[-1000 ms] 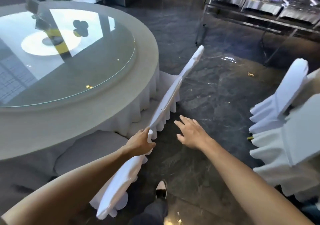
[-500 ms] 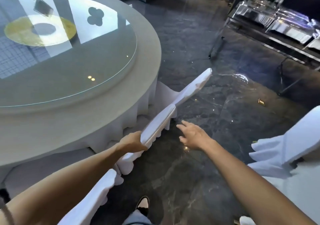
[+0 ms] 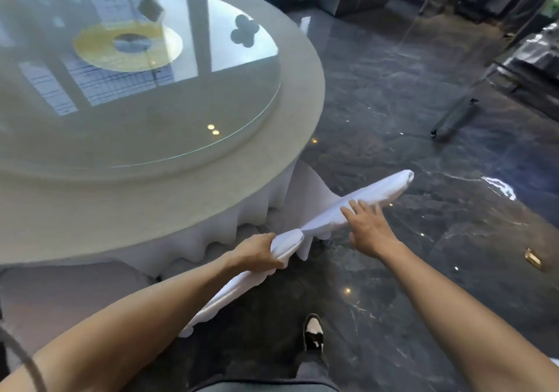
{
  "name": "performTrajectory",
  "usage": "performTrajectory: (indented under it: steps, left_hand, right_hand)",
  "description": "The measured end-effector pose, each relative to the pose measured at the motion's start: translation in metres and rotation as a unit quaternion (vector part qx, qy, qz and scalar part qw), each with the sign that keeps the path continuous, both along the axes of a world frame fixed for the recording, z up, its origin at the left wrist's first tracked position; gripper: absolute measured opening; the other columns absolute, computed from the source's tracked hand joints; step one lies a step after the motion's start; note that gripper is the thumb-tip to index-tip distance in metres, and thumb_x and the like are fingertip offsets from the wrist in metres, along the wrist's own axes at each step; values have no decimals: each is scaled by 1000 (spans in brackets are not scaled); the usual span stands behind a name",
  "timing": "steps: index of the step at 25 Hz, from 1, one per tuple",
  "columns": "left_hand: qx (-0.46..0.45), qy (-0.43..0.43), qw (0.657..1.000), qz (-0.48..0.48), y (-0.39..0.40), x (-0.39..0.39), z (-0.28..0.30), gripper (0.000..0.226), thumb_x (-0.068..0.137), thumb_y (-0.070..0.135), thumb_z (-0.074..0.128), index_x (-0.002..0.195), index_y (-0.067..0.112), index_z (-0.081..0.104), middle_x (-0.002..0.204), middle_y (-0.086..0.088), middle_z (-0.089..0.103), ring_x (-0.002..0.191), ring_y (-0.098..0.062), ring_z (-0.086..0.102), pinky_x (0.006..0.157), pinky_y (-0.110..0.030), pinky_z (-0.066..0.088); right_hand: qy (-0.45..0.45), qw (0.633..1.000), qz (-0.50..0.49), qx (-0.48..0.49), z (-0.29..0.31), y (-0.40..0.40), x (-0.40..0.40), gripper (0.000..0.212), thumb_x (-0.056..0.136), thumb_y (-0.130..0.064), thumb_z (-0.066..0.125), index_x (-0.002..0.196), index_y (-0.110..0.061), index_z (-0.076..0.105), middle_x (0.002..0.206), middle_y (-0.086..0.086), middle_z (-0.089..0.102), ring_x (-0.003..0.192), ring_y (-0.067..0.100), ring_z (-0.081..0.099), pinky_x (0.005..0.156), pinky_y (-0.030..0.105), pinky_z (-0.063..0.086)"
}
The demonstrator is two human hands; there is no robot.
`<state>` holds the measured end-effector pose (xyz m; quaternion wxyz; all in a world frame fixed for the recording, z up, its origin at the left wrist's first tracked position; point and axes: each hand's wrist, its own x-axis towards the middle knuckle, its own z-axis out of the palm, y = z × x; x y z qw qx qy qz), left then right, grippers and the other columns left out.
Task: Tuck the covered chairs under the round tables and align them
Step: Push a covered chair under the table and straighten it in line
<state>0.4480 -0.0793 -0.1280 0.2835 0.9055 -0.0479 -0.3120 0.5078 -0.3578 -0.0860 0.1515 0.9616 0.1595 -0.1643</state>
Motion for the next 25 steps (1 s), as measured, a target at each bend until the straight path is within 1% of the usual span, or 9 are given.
performTrajectory:
  steps: [3, 5, 7, 8, 11, 14, 19, 23, 25]
  left_hand:
    - [47, 4, 998, 27, -22, 10, -7, 46, 69, 43, 68, 110, 25, 58, 105, 3, 64, 88, -19, 61, 71, -33, 50]
    - [109, 19, 993, 43, -43, 11, -14, 37, 74, 34, 63, 108, 23, 57, 109, -2, 65, 92, -24, 62, 71, -34, 48]
    - [152, 15, 986, 70, -55, 8, -16, 34, 78, 28, 58, 113, 24, 56, 115, -4, 65, 102, -30, 62, 79, -38, 50]
    - [163, 6, 983, 86, -58, 8, -17, 31, 79, 25, 56, 110, 24, 57, 112, -4, 66, 102, -31, 62, 79, -38, 50]
    - [210, -18, 972, 101, -69, 8, -15, 20, 76, 19, 56, 95, 25, 55, 97, -4, 69, 90, -33, 64, 67, -36, 44]
    - [239, -25, 966, 100, -73, 10, -18, 22, 73, 17, 56, 94, 26, 56, 91, -3, 69, 85, -32, 65, 63, -34, 38]
    - [247, -16, 963, 109, -77, 13, -18, 21, 71, 19, 56, 91, 27, 55, 88, -1, 69, 83, -30, 65, 63, -34, 38]
    - [245, -26, 962, 115, -75, 11, -21, 32, 72, 23, 56, 102, 31, 61, 95, 0, 70, 88, -29, 66, 66, -34, 40]
    - [247, -35, 962, 114, -74, 10, -21, 29, 72, 24, 57, 100, 29, 62, 93, 0, 70, 87, -28, 66, 66, -33, 39]
  right_hand:
    - [24, 996, 57, -71, -17, -26, 45, 62, 84, -26, 61, 143, -18, 41, 142, 9, 46, 136, 30, 38, 116, 60, 11]
    - [43, 990, 106, -80, -29, -41, 72, 47, 83, -22, 60, 128, -19, 51, 125, 4, 59, 120, 28, 51, 115, 54, 22]
    - [56, 985, 152, -62, -36, -40, 86, 33, 81, -20, 58, 114, -20, 57, 113, 3, 65, 108, 28, 59, 100, 43, 40]
    - [61, 982, 171, -47, -38, -38, 91, 29, 81, -21, 57, 110, -20, 60, 109, 3, 66, 104, 28, 61, 89, 38, 45]
    - [75, 974, 215, -14, -43, -36, 98, 25, 80, -23, 57, 102, -18, 67, 103, 3, 71, 96, 28, 67, 73, 32, 46]
    - [82, 967, 242, 12, -45, -39, 104, 23, 80, -25, 59, 98, -15, 70, 98, 6, 74, 91, 30, 70, 72, 32, 48]
    - [70, 962, 262, 9, -48, -37, 107, 23, 82, -25, 56, 96, -14, 71, 95, 7, 75, 88, 30, 71, 71, 33, 50]
    - [63, 961, 271, -6, -43, -31, 112, 23, 79, -23, 58, 97, -17, 72, 96, 5, 75, 88, 27, 71, 71, 32, 49]
    - [63, 959, 276, -13, -42, -32, 112, 23, 79, -23, 58, 97, -18, 71, 97, 4, 75, 89, 26, 71, 70, 32, 46]
